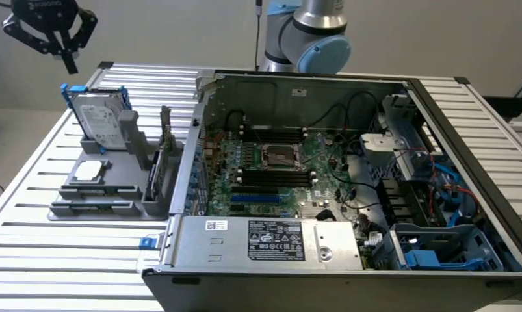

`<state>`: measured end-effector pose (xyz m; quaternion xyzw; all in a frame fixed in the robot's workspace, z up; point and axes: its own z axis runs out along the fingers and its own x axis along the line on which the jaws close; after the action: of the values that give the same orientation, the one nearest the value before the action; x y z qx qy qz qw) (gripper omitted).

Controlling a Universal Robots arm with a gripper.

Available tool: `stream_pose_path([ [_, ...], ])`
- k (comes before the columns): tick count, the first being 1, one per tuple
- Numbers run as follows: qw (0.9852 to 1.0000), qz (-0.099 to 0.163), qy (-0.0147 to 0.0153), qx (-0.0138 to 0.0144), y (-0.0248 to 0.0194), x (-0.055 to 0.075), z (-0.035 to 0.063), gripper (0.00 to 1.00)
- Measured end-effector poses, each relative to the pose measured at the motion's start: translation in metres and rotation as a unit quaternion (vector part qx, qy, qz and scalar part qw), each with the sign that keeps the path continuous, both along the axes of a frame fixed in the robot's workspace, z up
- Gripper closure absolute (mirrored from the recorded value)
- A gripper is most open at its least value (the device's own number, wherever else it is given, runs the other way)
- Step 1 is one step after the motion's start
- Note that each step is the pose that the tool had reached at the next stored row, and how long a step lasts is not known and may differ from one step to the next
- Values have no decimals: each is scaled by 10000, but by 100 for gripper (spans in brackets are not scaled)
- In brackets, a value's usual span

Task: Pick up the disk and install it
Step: 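Pick up the disk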

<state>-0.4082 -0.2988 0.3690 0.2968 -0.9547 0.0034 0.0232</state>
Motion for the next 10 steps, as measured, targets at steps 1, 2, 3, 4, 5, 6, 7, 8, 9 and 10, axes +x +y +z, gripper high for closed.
stream_pose_path([
  [1,10000,87,1,0,0,0,0,89],
  [2,9998,175,1,0,0,0,0,89],
  [3,9997,262,2,0,0,0,0,89],
  [4,9994,350,3,0,0,0,0,89],
  [5,9990,437,4,1,0,0,0,89],
  [6,9986,522,5,2,0,0,0,89],
  [7,9982,607,5,4,0,0,0,89],
  [8,9976,687,5,8,0,0,0,89],
  [9,9970,768,5,11,0,0,0,89],
  [10,9964,844,6,16,1,0,0,89],
])
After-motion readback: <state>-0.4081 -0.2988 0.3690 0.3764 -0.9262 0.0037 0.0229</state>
